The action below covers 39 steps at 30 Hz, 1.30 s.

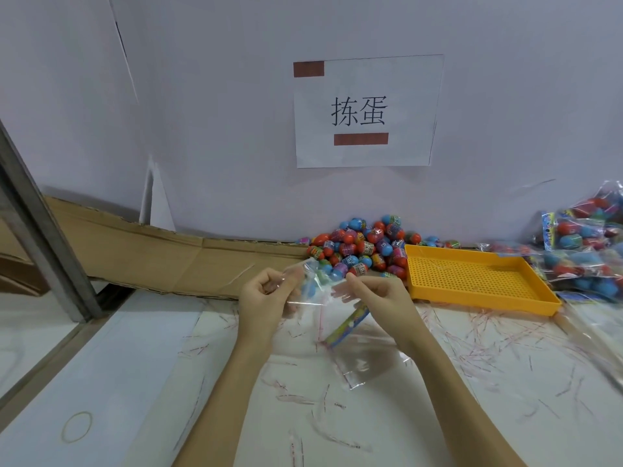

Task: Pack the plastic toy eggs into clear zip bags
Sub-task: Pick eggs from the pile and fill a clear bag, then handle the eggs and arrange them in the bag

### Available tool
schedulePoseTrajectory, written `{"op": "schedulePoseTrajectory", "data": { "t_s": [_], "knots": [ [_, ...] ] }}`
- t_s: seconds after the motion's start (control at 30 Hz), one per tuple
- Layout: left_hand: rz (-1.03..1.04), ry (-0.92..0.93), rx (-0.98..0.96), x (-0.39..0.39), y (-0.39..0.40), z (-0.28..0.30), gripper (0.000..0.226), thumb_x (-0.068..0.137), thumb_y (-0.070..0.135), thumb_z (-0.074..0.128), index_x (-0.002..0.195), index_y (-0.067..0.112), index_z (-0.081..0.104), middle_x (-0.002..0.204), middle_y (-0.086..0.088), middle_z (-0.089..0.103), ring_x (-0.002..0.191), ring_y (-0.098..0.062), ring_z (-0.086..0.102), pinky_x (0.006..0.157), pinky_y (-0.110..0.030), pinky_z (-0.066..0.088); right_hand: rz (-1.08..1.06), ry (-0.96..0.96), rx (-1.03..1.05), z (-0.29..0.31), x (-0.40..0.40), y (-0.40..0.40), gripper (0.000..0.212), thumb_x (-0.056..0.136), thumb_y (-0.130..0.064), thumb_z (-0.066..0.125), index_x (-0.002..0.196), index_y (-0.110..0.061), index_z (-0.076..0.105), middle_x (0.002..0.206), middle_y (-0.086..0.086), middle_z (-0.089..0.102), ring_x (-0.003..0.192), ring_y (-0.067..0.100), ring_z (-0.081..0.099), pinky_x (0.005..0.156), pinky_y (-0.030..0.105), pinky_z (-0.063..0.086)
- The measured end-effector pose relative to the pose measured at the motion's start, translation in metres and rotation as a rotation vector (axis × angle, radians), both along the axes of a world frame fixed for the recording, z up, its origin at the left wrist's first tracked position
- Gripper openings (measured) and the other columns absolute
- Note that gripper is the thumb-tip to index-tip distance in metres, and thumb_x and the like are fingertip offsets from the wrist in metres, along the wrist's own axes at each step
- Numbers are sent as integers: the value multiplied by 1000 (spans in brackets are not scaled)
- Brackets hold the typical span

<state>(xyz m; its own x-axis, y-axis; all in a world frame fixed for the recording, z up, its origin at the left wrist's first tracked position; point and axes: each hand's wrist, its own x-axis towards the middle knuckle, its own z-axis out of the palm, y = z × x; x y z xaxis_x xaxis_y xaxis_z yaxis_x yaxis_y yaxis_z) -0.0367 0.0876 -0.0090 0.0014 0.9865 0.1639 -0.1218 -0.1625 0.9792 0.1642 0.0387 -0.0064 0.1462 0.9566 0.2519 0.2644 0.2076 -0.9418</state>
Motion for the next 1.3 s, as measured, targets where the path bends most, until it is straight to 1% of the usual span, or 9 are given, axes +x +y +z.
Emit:
{"op": "schedulePoseTrajectory", "data": {
  "t_s": [0.1, 0.33, 0.53, 0.6, 0.73, 0.83, 0.97, 1.13, 1.3],
  "knots": [
    [78, -1, 24, -2, 1, -1, 47, 75, 49, 84, 69, 11, 57, 54, 2, 57, 48, -11, 53, 47, -26, 53, -103, -120, 65, -3, -5, 3, 18, 100, -27, 63, 112, -26, 76, 93, -10, 77, 88, 5, 72, 78, 23, 60],
    [-42, -6, 29, 2, -1, -3, 38, 79, 55, 80, 73, 19, 67, 64, -1, 65, 62, -16, 60, 60, -37, 57, -6, -183, 121, -1, -32, -1, 44, 94, -31, 71, 136, -33, 59, 100, -15, 74, 93, -2, 67, 81, 12, 51],
    [-340, -121, -72, 3, -1, -1, 50, 82, 50, 78, 116, 15, 68, 102, -11, 78, 83, -25, 74, 68, -27, 60, -111, -148, 161, -4, -27, 3, 10, 93, -23, 74, 94, -33, 72, 76, -20, 67, 70, 3, 58, 65, 16, 44],
    [-417, -148, -71, 4, 0, -3, 53, 82, 32, 84, 128, 16, 62, 110, -15, 77, 94, -28, 76, 76, -26, 60, -190, -106, 154, -4, -22, 4, 11, 92, -23, 74, 103, -27, 74, 83, -14, 69, 72, 6, 60, 65, 19, 48],
    [-102, 159, 117, 6, 5, -13, 44, 88, 6, 80, 119, 30, 59, 96, 2, 76, 84, -19, 75, 71, -27, 61, -325, -2, 173, -4, -14, 4, 17, 94, -26, 72, 111, -26, 73, 82, -11, 72, 73, 3, 60, 67, 21, 52],
    [80, 298, 220, 5, 8, -17, 33, 91, 12, 78, 108, 35, 62, 89, 5, 71, 79, -14, 70, 68, -24, 59, -366, 50, 167, -4, -9, 5, 19, 96, -23, 70, 115, -25, 73, 74, -15, 68, 69, 0, 58, 64, 19, 49],
    [-125, 276, 164, 6, 6, -15, 23, 93, 46, 69, 100, 26, 76, 89, 7, 77, 82, -12, 69, 76, -30, 59, -329, 68, 159, -3, -13, 5, 21, 96, -22, 70, 117, -22, 72, 88, -8, 71, 73, 2, 61, 67, 25, 52],
    [-202, 343, 245, 10, 4, -16, 32, 103, 16, 64, 133, 25, 63, 117, 10, 73, 108, -10, 69, 87, -29, 60, -200, 88, 144, -3, -17, 2, 20, 99, -22, 66, 113, -35, 71, 83, -4, 73, 72, 4, 63, 64, 24, 54],
    [-340, 190, 51, 11, 2, -16, 35, 89, 22, 80, 121, 25, 66, 104, 3, 79, 101, -15, 75, 85, -24, 60, -136, 73, 146, -6, -21, 2, 22, 100, -19, 64, 116, -31, 73, 79, 2, 69, 70, 11, 62, 62, 25, 53]
  ]
}}
